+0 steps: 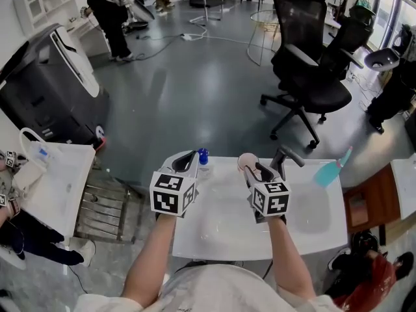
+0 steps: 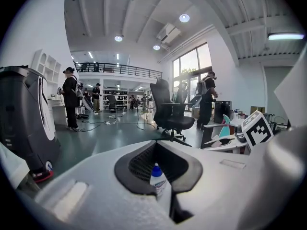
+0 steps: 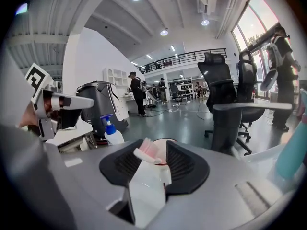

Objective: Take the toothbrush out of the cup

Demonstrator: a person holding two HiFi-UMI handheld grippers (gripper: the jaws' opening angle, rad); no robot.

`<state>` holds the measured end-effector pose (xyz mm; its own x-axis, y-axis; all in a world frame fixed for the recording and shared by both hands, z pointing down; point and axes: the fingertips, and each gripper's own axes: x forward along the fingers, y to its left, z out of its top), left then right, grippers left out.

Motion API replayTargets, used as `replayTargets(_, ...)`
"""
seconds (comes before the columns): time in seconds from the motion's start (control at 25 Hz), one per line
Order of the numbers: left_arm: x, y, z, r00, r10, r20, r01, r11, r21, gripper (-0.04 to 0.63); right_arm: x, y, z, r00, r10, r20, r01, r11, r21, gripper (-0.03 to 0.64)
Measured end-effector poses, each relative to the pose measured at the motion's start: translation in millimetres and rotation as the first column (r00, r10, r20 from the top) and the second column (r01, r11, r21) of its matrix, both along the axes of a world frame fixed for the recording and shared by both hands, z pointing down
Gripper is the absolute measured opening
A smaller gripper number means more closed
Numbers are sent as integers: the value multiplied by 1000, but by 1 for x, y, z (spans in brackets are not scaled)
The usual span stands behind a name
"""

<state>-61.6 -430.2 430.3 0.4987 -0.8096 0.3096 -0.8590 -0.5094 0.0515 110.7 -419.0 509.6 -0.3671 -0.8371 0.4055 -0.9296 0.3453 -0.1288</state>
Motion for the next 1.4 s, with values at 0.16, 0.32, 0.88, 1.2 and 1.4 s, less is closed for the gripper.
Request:
replayTargets(0.16,1,-1,2,1000,1,3,-1,1000,-5,3,1,1,9,1000,5,0,-5,1000,-15,143)
replayTargets(0.32,0,0,6,1000,-1,9,1,1000,-12,3,2,3,18,1000,11,-2,-11,1000,-29,130)
replayTargets(0.88,-9,2,10,1000,-15,14,15,1000,-22,3,9,0,21,998,54,-20,-54,998,-10,52)
replayTargets(1.2,-8,2,8,1000,-14,11,14,1000,-20,3,10,-2,16,997,66,-35,-66,998,4,40)
replayTargets(1.4,-9,2,9,1000,-16,9,17,1000,-23,3,13,-4,10,997,75,-33,-74,997,15,40)
